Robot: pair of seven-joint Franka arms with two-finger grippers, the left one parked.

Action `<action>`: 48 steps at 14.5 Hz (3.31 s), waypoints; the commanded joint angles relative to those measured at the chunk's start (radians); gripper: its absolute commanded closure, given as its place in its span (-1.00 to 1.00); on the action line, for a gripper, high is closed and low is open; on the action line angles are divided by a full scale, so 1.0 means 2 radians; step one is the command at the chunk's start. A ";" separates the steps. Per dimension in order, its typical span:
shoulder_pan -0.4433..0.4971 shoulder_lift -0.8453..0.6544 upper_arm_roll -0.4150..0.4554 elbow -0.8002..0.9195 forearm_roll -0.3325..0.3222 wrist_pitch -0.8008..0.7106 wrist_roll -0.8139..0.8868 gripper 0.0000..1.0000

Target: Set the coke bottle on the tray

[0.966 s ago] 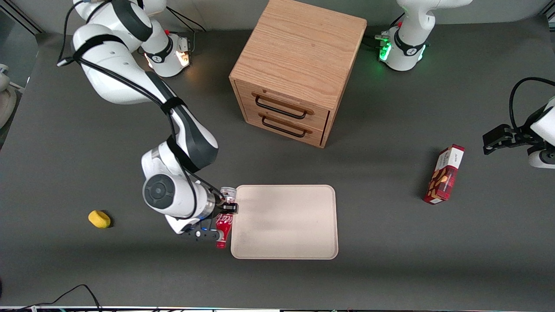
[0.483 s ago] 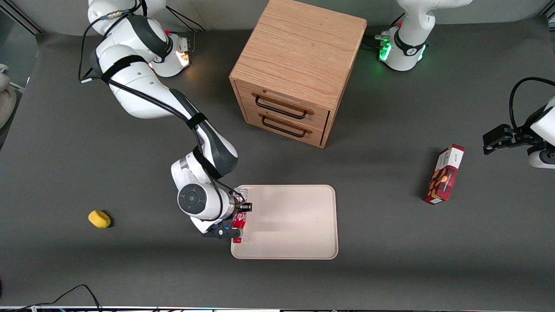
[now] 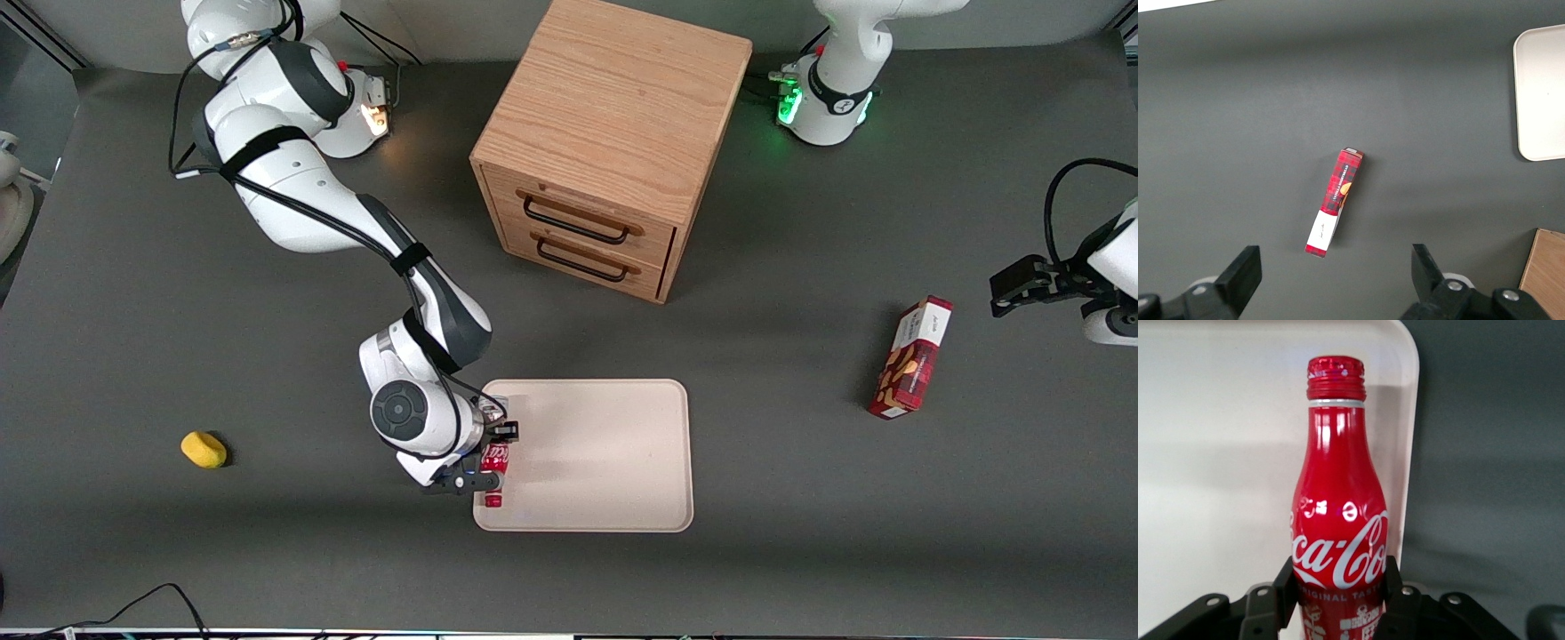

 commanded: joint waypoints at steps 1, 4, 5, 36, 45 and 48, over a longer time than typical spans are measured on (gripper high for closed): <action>0.009 0.012 -0.008 0.022 0.007 0.004 -0.010 0.17; 0.014 0.013 -0.011 0.019 -0.008 0.013 -0.011 -1.00; 0.016 0.014 -0.011 0.018 -0.009 0.018 -0.010 -1.00; -0.021 -0.140 -0.006 -0.084 -0.003 0.013 -0.013 -1.00; -0.150 -0.429 0.000 -0.334 0.019 -0.056 -0.019 -1.00; -0.191 -0.493 -0.005 -0.364 0.067 -0.101 -0.131 -1.00</action>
